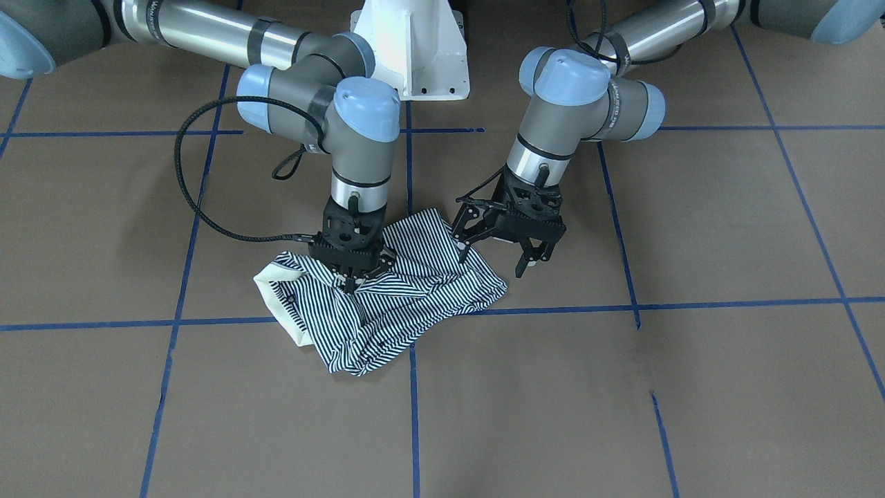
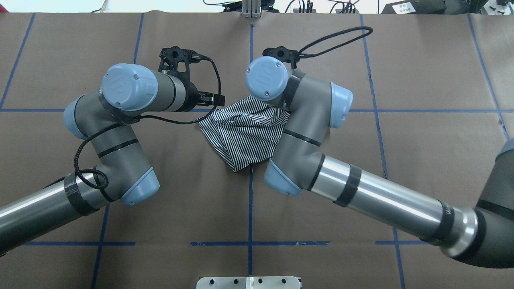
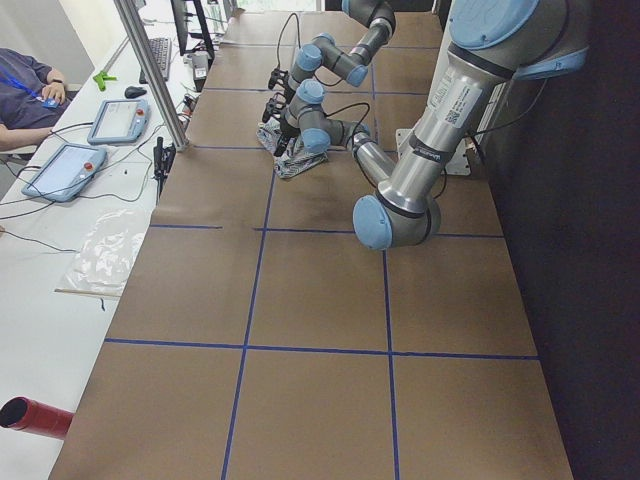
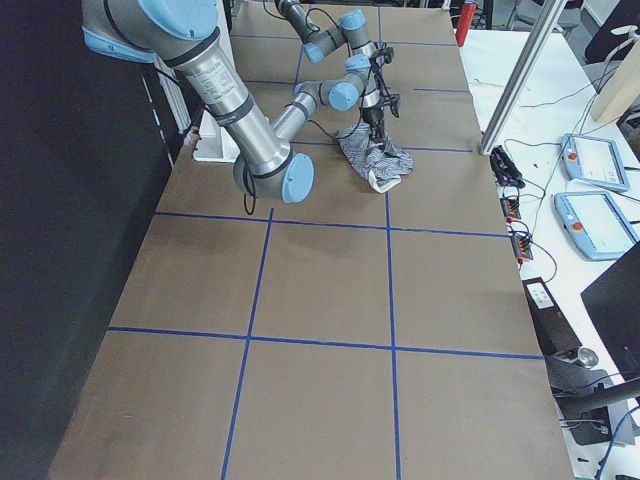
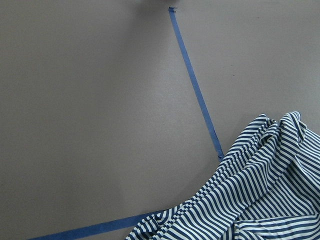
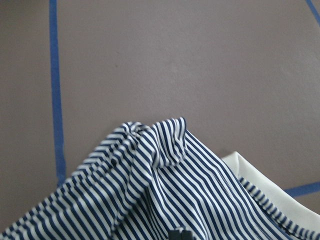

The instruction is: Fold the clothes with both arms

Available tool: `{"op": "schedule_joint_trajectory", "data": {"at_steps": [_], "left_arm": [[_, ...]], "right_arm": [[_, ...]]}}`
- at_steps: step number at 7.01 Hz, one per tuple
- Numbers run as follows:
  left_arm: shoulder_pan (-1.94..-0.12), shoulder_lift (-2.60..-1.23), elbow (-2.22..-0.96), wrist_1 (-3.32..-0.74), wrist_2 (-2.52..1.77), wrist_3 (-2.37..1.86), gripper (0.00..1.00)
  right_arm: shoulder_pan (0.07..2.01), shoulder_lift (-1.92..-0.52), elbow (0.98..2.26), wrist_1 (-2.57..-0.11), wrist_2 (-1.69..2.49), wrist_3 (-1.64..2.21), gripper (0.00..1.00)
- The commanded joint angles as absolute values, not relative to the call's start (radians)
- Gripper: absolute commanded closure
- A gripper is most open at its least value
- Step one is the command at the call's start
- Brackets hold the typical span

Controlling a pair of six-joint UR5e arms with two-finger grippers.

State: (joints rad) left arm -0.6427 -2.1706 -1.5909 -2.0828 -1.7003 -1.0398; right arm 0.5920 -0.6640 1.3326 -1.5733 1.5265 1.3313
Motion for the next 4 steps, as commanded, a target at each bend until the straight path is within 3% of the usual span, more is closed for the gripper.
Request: {"op": "schedule_joint_trajectory", "data": {"at_steps": [1, 4], "left_arm": [[-0.643, -2.166, -1.592, -2.082, -1.700, -1.069, 0.00], [-0.643, -2.163, -1.594, -2.082, -1.706, -1.074, 0.00]], "right_arm": [[0.633, -0.537, 1.028, -1.357, 1.534, 1.336, 1.00], [0.635, -0.500, 0.879, -1.175, 1.531, 1.344, 1.00]]}}
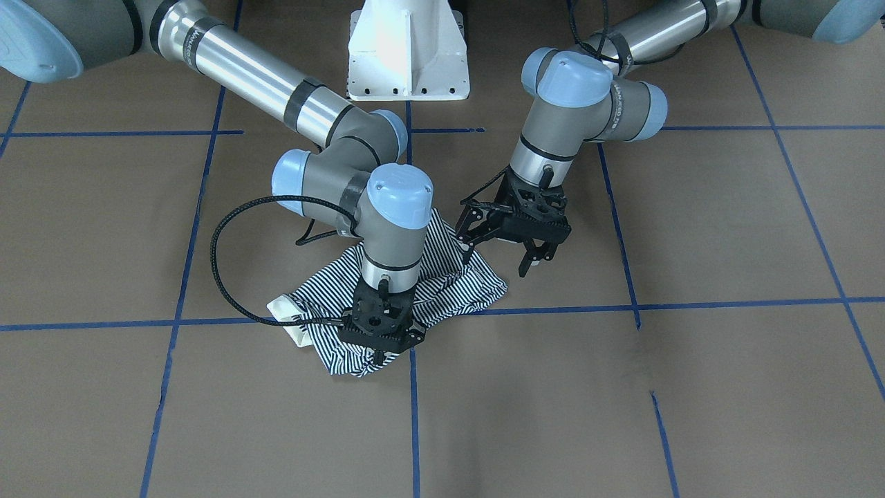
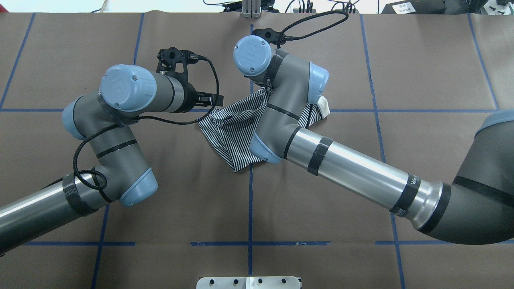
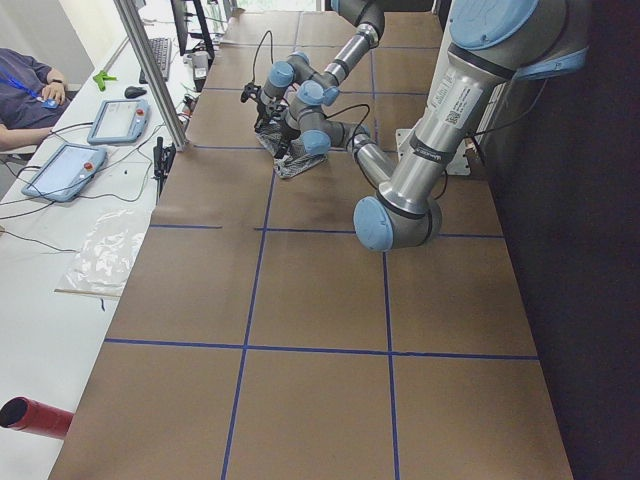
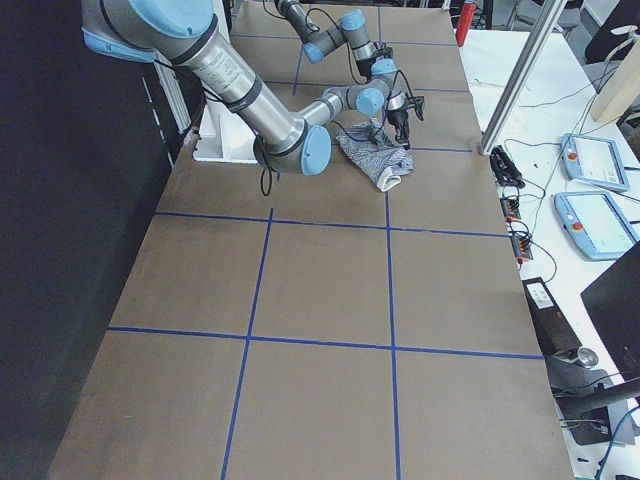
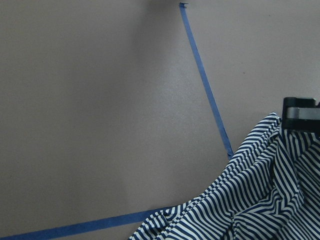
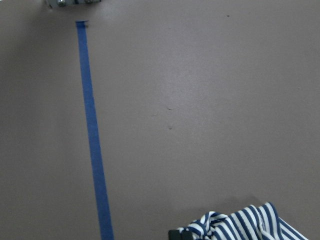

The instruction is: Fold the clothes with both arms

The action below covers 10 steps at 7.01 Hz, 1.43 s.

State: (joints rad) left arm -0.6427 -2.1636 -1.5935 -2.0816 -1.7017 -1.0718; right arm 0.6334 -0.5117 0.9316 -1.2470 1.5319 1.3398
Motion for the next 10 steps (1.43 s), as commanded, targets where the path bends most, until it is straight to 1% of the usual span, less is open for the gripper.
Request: {"op": "schedule_joint_trajectory", "data": {"at_steps": [1, 2, 3, 4, 6, 7, 9, 10], "left_arm": [[-0.643, -2.163, -1.595, -2.082, -1.709, -1.071, 0.00], [-0.643, -2.163, -1.597, -2.082, -1.712, -1.066, 0.00], [-0.643, -2.163, -1.595, -2.080, -1.713, -1.065, 0.00], [-0.643, -2.163, -1.595, -2.077, -1.713, -1.060, 0.00], [-0.655, -2.145, -1.614, -2.059, -1.803, -1.054, 0.00], [-0.685, -2.135, -1.667, -1.967, -1.831, -0.996, 0.00], [-0.774, -2.114, -1.864, -1.643, -1.861, -0.754, 0.00], [-0.832, -2.099, -1.938, -1.529, -1.873, -0.632, 0.00]], "right_arm": [[0.635, -0.491, 0.879, -1.174, 1.529, 1.367, 0.01], [0.649, -0.474, 0.879, -1.175, 1.545, 1.382, 0.00], [0.699, -0.453, 0.880, -1.202, 1.653, 1.381, 0.00], [0.733, -0.408, 0.884, -1.304, 1.710, 1.367, 0.00], [0.813, -0.403, 0.952, -1.485, 1.848, 1.242, 0.00], [0.857, -0.455, 1.025, -1.568, 1.892, 1.121, 0.00], [0.992, -0.648, 1.251, -1.661, 2.032, 0.807, 0.00], [1.065, -0.755, 1.358, -1.717, 2.046, 0.614, 0.00]]}}
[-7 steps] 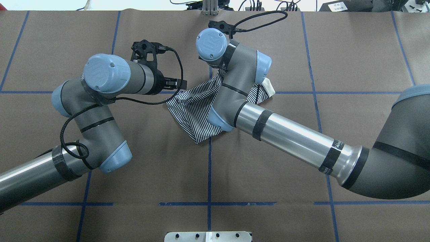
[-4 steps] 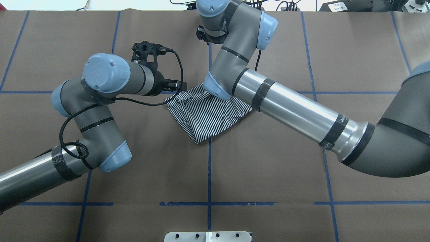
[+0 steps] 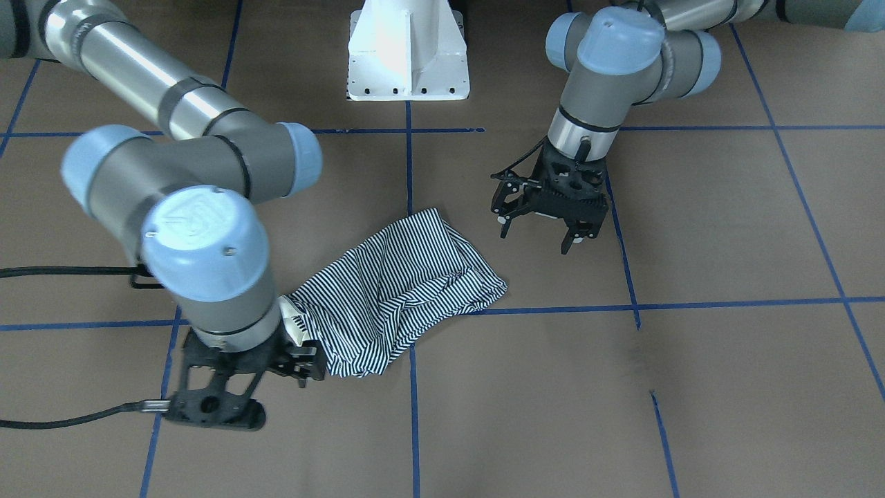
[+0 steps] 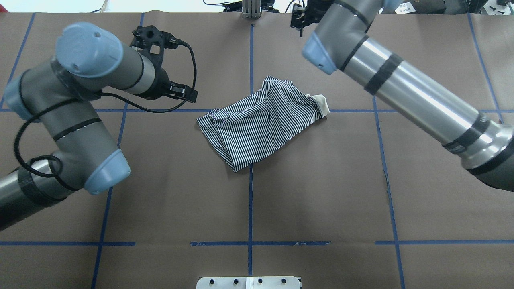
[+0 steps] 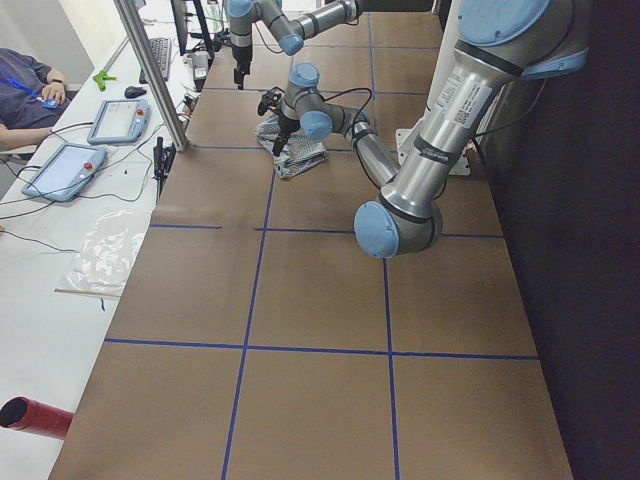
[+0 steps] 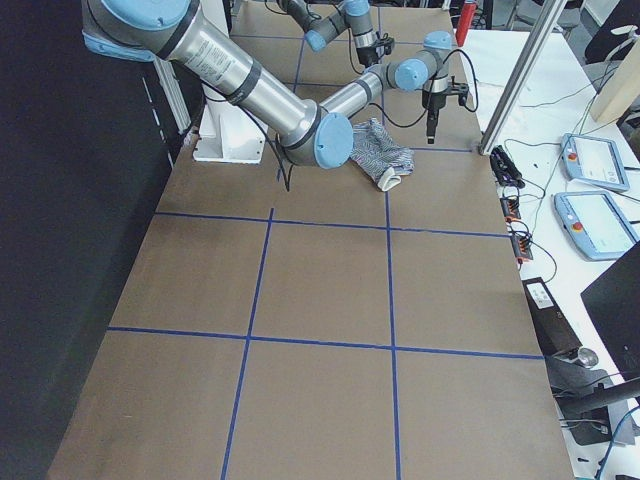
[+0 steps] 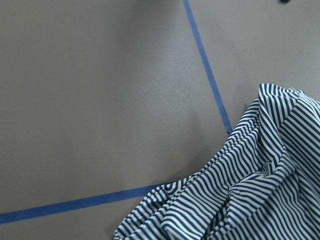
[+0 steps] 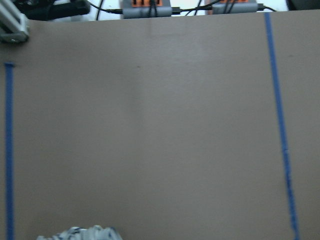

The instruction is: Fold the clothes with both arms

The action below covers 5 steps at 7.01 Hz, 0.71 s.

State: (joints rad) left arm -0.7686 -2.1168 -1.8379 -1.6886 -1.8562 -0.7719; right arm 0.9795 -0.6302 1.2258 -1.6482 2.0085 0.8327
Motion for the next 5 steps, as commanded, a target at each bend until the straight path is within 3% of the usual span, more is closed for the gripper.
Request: {"op": "schedule_joint_trajectory", "data": {"at_steps": [1, 2, 5], "left_arm": [[-0.907, -2.038, -1.992, -1.481, -1.905, -0.491, 0.00], [-0.989, -1.979, -2.009, -1.480, -1.939, -0.366, 0.00], [-1.103, -1.743, -2.002, -1.482, -2.020, -0.215, 0.00]], "right_arm": [[1.156, -0.878, 1.465, -1.773, 2.066, 0.381, 0.00], [1.242, -1.013, 1.550, -1.773, 2.071, 0.181, 0.00], [1.458, -1.442, 1.615, -1.714, 2.230, -0.157, 0.00]]}}
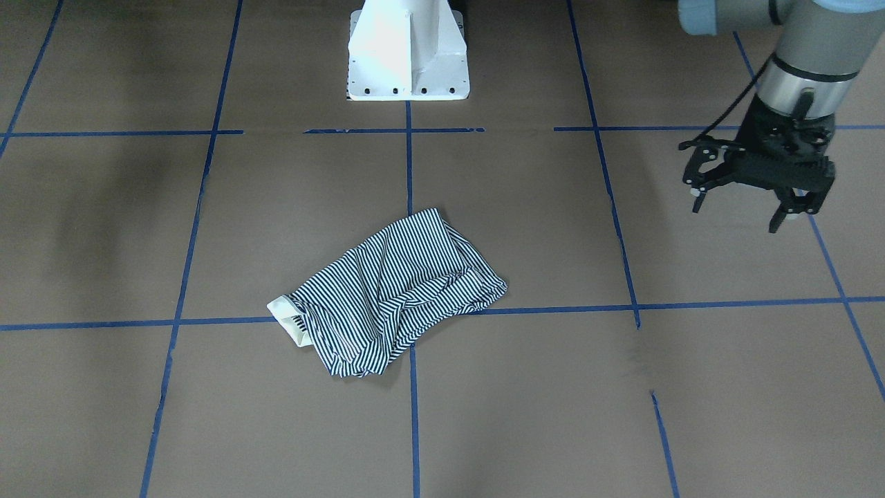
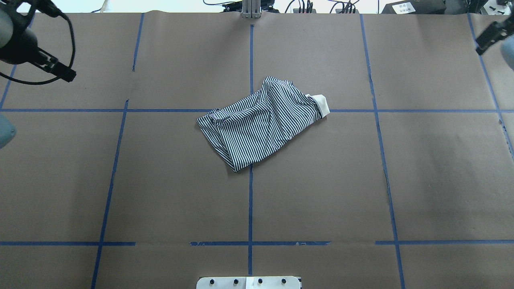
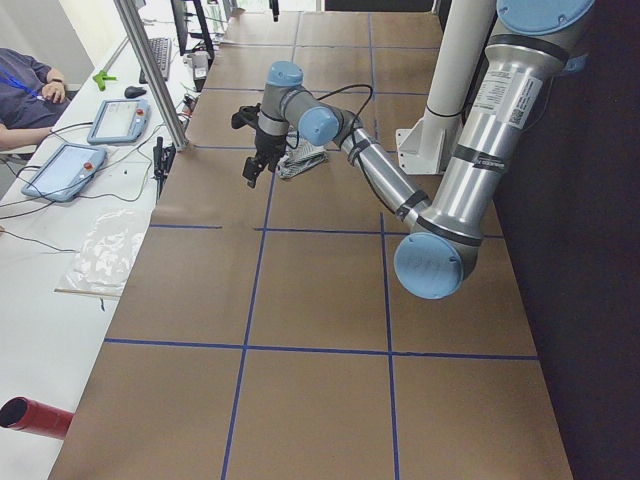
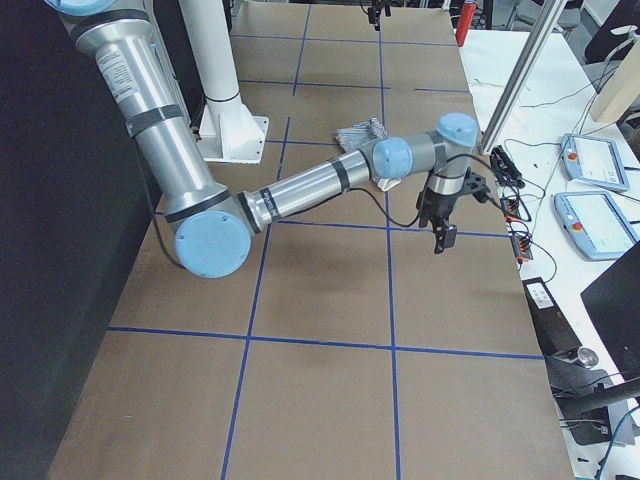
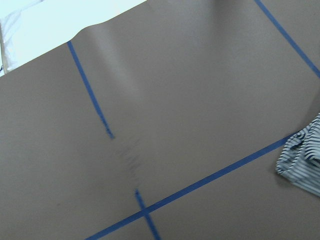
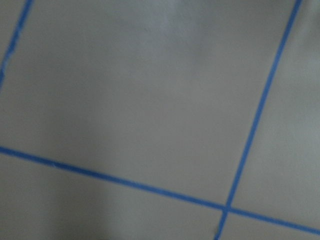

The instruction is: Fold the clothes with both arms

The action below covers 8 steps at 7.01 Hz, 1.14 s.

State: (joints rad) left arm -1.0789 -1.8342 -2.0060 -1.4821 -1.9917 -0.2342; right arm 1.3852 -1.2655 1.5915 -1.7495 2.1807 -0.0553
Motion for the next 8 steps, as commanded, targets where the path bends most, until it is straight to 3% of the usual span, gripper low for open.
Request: {"op": "schedule_joint_trajectory", "data": {"at_steps": [1, 4, 6, 8], "left_arm": [[-1.109, -1.711, -1.987, -1.482, -2.022, -0.219, 0.00], [-1.297, -1.540, -1.950, -1.495, -2.209, -0.131, 0.00], [-1.515, -1.491, -1.814, -1.508, -2.243, 0.184, 0.00], [-1.616, -1.483, -1.682, -1.511, -2.314, 0.282, 0.00]], "right_arm": [[1.479, -1.579, 1.634, -1.619, 2.230, -0.153, 0.00], [1.604, -1.764, 1.631, -1.513, 2.396, -0.162, 0.00], [1.605, -1.764, 1.632, -1.513, 2.395, -0.158, 0.00], [1.605, -1.763, 1.631, -1.513, 2.375, -0.152, 0.00]]}}
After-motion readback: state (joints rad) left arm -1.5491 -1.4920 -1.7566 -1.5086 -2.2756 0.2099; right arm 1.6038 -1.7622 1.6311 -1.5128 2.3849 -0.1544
